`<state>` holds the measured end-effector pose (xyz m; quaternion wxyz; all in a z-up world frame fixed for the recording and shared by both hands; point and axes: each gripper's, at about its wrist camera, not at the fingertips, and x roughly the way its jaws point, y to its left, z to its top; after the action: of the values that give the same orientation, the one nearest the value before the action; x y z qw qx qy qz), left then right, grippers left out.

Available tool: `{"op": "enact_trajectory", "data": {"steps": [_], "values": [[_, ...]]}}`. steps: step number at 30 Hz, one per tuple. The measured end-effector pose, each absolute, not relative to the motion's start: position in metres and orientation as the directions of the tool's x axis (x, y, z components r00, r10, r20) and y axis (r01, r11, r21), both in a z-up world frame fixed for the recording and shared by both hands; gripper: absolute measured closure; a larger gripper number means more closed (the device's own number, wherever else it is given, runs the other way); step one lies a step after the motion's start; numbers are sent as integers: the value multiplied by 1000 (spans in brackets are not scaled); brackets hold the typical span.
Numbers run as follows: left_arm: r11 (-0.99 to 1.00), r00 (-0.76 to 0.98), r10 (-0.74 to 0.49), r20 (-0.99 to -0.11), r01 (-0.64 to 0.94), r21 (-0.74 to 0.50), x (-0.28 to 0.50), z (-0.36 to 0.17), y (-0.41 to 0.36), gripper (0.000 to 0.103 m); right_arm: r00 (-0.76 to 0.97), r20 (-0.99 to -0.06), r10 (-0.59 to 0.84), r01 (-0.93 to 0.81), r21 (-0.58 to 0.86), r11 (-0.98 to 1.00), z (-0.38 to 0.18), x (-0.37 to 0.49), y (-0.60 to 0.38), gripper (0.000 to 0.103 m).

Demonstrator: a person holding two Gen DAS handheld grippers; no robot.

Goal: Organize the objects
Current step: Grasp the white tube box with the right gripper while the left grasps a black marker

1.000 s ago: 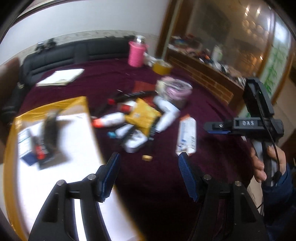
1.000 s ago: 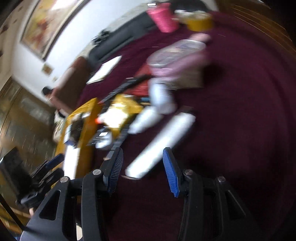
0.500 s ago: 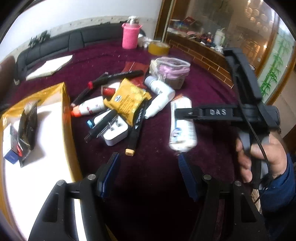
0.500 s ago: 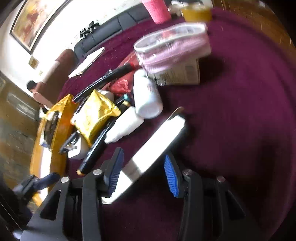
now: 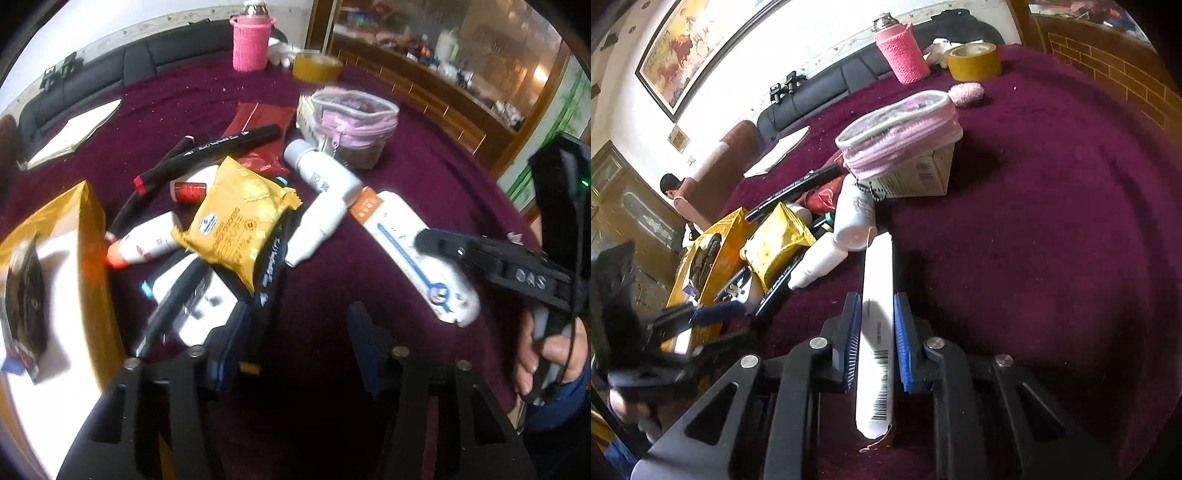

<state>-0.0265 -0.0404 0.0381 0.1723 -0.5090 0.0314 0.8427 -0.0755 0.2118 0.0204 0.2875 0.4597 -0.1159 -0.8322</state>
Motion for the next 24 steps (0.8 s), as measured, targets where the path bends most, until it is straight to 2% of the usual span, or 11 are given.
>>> {"op": "enact_trajectory", "data": {"steps": [2, 5, 10, 20, 24], "values": [[-940, -414, 229, -881, -329, -89, -32, 35, -36, 66, -401, -701, -590, 369, 466, -804, 15, -77, 211, 88], [-934, -378, 201, -904, -352, -60, -43, 28, -31, 89, -378, -708, -596, 374, 473, -798, 10, -78, 215, 87], [-936, -377, 173, -910, -351, -33, -47, 22, -21, 90, -375, -738, -561, 405, 414, -816, 10, -76, 204, 87], [-957, -471, 104, -876, -288, 41, -34, 21, -9, 89, -445, -817, -366, 496, 116, -860, 14, -64, 169, 86], [-969, -473, 126, -872, -248, -6, -37, 22, -14, 92, -456, -794, -403, 485, 157, -860, 14, -62, 179, 91]]}}
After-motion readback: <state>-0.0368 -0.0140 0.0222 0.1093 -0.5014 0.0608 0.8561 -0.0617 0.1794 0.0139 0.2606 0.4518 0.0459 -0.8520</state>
